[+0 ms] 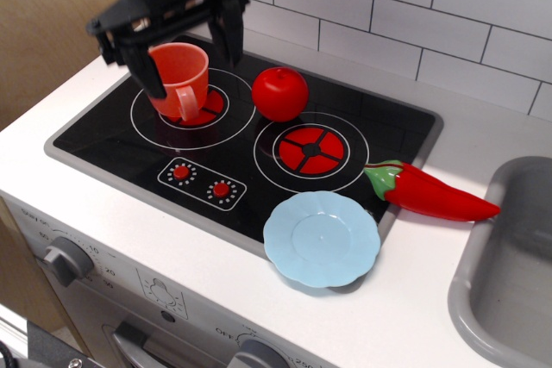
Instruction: Take cup off plate
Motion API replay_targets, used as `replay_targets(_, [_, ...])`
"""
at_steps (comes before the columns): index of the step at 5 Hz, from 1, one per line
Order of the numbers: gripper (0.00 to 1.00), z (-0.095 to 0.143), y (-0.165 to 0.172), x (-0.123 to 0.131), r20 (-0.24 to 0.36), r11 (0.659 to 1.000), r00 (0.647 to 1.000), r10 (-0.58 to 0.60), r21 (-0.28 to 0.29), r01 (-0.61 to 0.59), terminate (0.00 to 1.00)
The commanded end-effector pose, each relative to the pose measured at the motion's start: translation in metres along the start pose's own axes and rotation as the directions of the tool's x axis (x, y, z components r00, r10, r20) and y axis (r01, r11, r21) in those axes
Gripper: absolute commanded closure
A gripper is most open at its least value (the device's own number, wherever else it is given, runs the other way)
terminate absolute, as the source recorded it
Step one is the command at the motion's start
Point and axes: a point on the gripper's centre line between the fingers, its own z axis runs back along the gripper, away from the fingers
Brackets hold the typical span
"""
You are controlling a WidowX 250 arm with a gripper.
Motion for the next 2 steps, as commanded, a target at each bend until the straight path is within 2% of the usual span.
replay_targets(1, [0.00, 0.0350, -0.0036, 0.0072, 0.075, 0.995, 0.997, -0.016, -0.093, 0.023, 0.00])
replay_targets(2, [0.00, 0.0350, -0.0036, 0.0072, 0.075, 0.995, 0.997, -0.016, -0.093, 0.023, 1.00])
